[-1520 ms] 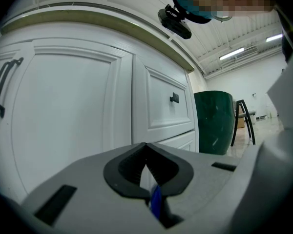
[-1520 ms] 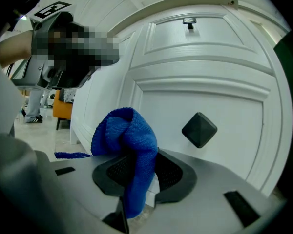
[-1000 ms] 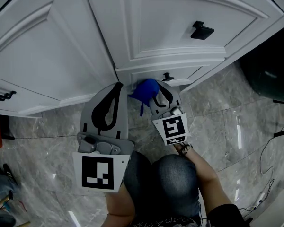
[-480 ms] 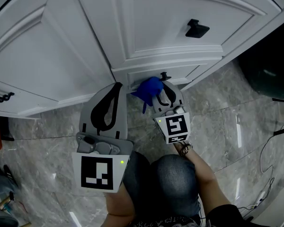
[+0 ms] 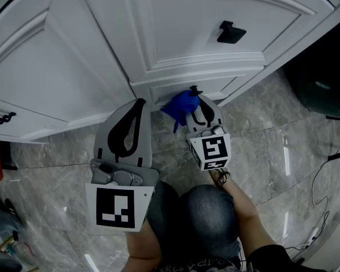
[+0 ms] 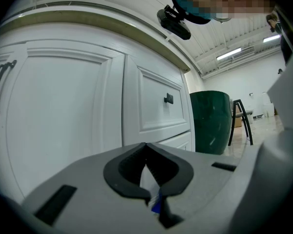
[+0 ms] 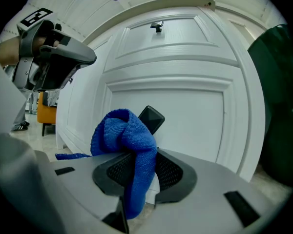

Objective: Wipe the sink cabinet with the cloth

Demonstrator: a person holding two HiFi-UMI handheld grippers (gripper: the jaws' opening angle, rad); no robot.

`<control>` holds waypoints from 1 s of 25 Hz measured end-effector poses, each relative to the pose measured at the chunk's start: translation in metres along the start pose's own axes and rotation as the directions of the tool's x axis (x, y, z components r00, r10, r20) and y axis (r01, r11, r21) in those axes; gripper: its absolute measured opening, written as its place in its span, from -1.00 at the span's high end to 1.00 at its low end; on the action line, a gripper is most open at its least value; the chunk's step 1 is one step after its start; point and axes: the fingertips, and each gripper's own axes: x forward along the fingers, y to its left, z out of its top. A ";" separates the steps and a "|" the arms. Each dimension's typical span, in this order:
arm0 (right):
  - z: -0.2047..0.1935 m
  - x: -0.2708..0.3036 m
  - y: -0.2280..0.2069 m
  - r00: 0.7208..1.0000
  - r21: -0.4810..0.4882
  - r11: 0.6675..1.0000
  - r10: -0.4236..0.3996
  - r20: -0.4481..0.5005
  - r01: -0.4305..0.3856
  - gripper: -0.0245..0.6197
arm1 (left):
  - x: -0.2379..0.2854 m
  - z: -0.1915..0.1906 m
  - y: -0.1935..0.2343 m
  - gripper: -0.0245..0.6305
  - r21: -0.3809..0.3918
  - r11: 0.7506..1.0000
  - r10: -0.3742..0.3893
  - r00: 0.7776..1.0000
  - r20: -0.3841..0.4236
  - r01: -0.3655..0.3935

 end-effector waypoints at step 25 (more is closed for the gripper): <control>-0.003 -0.007 -0.021 0.997 -0.086 0.994 -0.073 -0.009 0.072 0.57 | 0.004 -0.002 -0.003 0.93 0.005 1.000 -0.007 1.000 -0.005 0.007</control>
